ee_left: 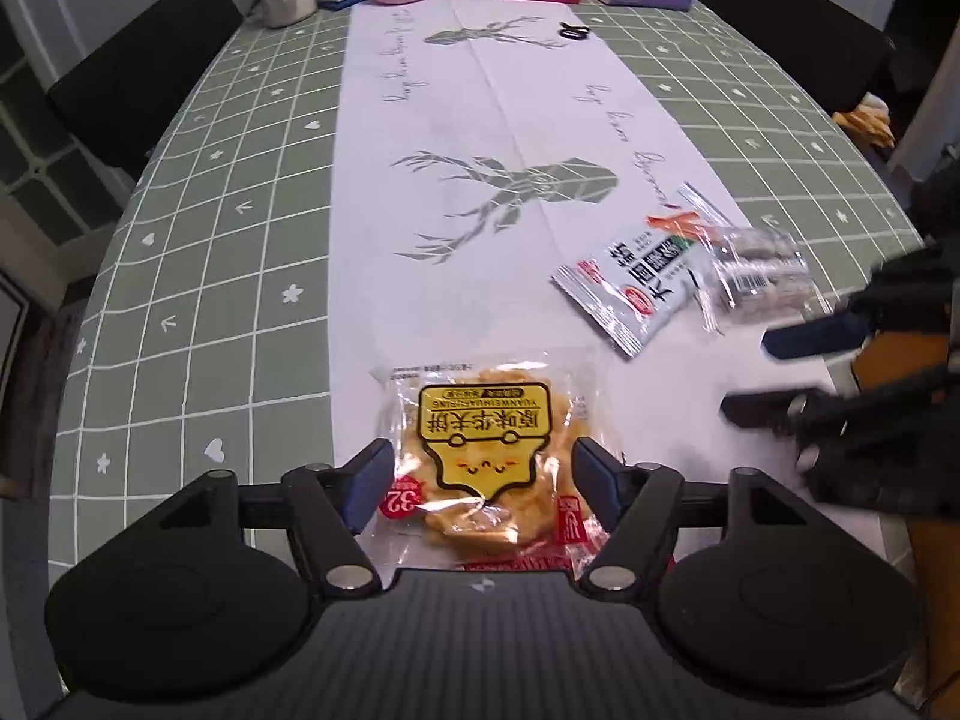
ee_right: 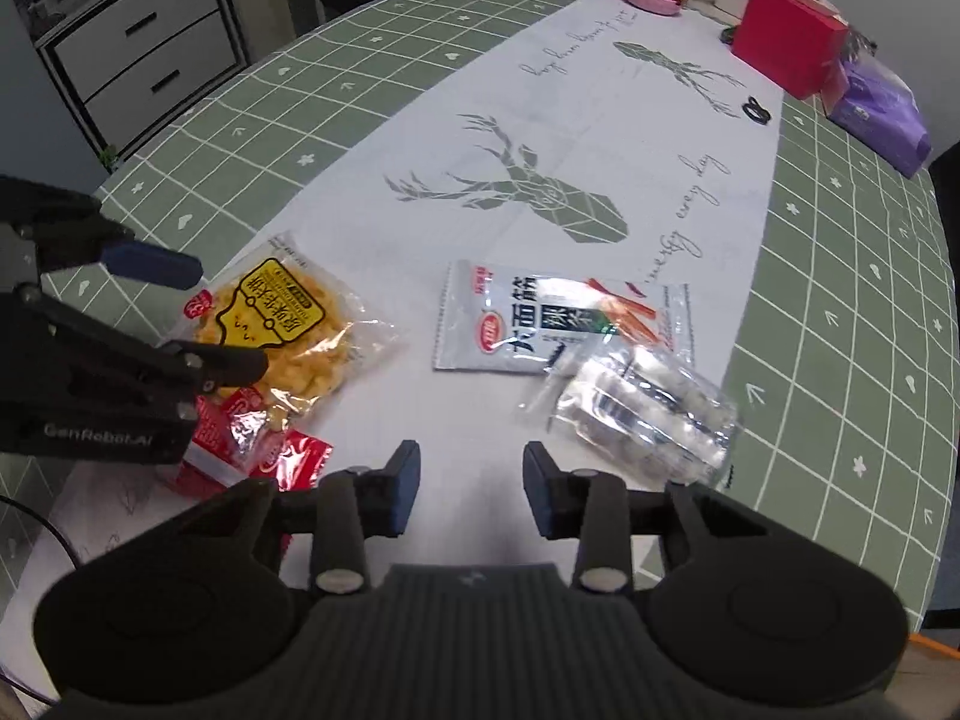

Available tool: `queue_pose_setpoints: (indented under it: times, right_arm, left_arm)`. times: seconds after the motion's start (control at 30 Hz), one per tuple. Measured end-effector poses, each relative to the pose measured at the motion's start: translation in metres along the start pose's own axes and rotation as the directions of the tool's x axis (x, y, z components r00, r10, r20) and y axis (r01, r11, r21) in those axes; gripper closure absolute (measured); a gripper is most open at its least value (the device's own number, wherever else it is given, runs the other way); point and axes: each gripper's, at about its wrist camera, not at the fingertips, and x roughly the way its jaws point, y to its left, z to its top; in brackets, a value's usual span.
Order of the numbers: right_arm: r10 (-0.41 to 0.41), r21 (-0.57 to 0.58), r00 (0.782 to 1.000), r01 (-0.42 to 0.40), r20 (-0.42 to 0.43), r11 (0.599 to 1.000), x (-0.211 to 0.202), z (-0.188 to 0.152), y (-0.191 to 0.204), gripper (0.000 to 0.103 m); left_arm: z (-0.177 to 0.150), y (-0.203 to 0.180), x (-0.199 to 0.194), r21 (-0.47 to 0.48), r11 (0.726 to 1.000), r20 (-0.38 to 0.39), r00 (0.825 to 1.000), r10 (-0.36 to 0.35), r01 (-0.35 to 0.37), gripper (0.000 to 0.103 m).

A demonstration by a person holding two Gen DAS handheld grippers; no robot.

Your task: Organize snacks

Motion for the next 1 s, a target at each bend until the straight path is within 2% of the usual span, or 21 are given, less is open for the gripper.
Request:
queue_pose_setpoints:
  times: [0.07, 0.17, 0.27, 0.3, 0.43, 0.53, 0.73, 0.83, 0.97, 1.0]
  right_arm:
    - [0.011, -0.009, 1.0, -0.011, 0.006, 1.0, 0.005, 0.001, 0.007, 0.069]
    - [-0.046, -0.027, 0.999, 0.047, 0.015, 0.999, 0.01, 0.003, 0.008, 0.069]
    - [0.032, 0.057, 0.999, -0.033, 0.013, 0.998, 0.009, 0.003, -0.005, 0.068]
    - [0.052, 0.069, 0.999, -0.053, 0.012, 0.996, 0.009, 0.002, -0.005, 0.068]
    - [0.049, 0.012, 0.999, -0.049, 0.004, 0.999, 0.016, -0.003, 0.006, 0.068]
    - [0.046, 0.0, 0.999, -0.046, -0.013, 0.999, 0.025, -0.006, 0.01, 0.068]
    - [0.007, -0.066, 0.999, -0.01, -0.036, 0.998, 0.032, -0.015, 0.018, 0.067]
    - [-0.018, -0.081, 0.998, 0.014, -0.053, 0.997, 0.029, -0.017, 0.015, 0.066]
    - [-0.082, -0.027, 0.995, 0.081, -0.049, 0.996, 0.017, -0.015, -0.008, 0.064]
    - [-0.099, -0.01, 0.994, 0.098, -0.042, 0.995, 0.012, -0.013, -0.014, 0.06]
  left_arm:
    - [0.0, 0.006, 0.004, -0.043, 0.999, -0.001, 1.0, -0.014, 0.013, 0.014]
    - [-0.001, 0.01, 0.012, -0.056, 0.998, -0.009, 1.0, -0.02, 0.019, 0.014]
    - [-0.004, 0.01, 0.023, -0.05, 0.999, -0.028, 0.999, -0.015, 0.014, 0.012]
    - [-0.005, 0.011, 0.025, -0.055, 0.998, -0.023, 1.0, -0.021, 0.019, 0.005]
    - [-0.006, 0.015, 0.033, -0.092, 0.994, -0.028, 0.998, -0.055, 0.052, 0.0]
    - [-0.011, 0.013, 0.038, -0.1, 0.993, -0.023, 0.998, -0.061, 0.058, 0.0]
    - [-0.014, -0.008, 0.038, -0.007, 1.0, -0.012, 1.0, 0.018, -0.018, 0.0]
    - [-0.017, -0.021, 0.034, 0.052, 0.997, 0.0, 0.998, 0.065, -0.064, 0.008]
    - [-0.02, -0.032, 0.032, 0.101, 0.989, 0.013, 0.994, 0.108, -0.109, 0.012]
    - [-0.02, -0.032, 0.032, 0.097, 0.989, 0.01, 0.994, 0.108, -0.108, 0.013]
